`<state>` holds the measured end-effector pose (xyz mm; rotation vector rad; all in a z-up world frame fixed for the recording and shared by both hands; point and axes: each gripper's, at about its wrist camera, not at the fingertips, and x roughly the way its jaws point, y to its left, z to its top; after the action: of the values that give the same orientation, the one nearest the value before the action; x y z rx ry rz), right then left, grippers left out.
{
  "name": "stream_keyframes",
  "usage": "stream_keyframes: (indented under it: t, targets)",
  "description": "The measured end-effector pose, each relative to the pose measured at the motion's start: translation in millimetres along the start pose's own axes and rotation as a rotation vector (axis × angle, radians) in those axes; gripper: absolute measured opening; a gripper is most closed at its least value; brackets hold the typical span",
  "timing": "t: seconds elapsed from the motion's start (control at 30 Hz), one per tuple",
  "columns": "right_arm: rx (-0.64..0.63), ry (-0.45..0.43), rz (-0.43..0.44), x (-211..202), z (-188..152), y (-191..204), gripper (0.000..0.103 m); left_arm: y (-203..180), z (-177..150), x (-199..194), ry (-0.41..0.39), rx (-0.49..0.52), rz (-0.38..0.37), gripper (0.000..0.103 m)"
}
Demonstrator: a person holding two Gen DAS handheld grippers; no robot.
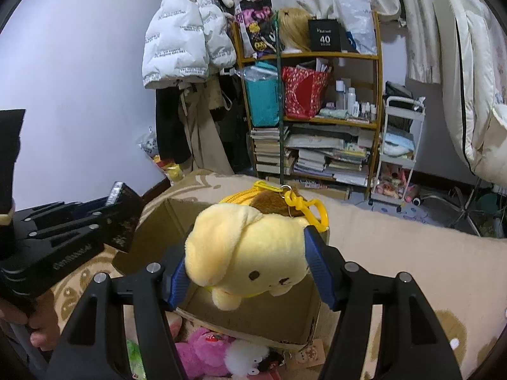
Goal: Organize soft objects
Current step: 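Open the left gripper to drop the pack in the box while the right gripper releases the plush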
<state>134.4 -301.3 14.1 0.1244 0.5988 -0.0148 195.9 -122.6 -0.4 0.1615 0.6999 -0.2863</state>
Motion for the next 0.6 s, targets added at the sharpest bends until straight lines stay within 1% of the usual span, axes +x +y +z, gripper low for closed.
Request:
stream_keyframes:
  t: [0.13,0.27,0.37,0.4,0.47,0.5,0.53,0.57,0.6]
  targets:
    - [0.021,0.026,0.011,5.0,-7.3,-5.2,0.069,-9.5,-8.6,12.3,0.027,0.015,-0.011,0.022]
    - [0.029,0.051,0.030,11.5,-9.2,-7.1,0.071,-15.5,-14.8,18.4,0.035,0.035,0.015,0.023]
    - [0.034,0.057,0.031,13.1,-10.6,-6.7,0.072,-14.7,-16.9,20.7,0.051,0.016,0.005,0.025]
    - [0.035,0.060,0.034,13.3,-11.4,-6.3,0.072,-13.5,-17.5,21.0,0.056,0.009,0.002,0.029]
    - [0.033,0.062,0.035,12.6,-12.7,-6.2,0.073,-10.1,-18.7,21.2,0.066,-0.004,-0.005,0.045]
    - [0.033,0.059,0.035,11.3,-12.8,-6.2,0.075,-8.7,-19.2,19.5,0.060,-0.009,-0.009,0.059]
    - [0.034,0.056,0.034,11.7,-12.2,-6.0,0.082,-7.8,-19.7,17.0,0.045,-0.011,-0.010,0.063]
    - [0.035,0.052,0.032,9.9,-13.1,-6.3,0.087,-6.5,-19.6,13.7,0.030,-0.009,-0.009,0.064]
    - [0.036,0.044,0.025,7.8,-13.4,-6.4,0.095,-6.0,-19.6,12.0,0.027,-0.006,-0.007,0.068]
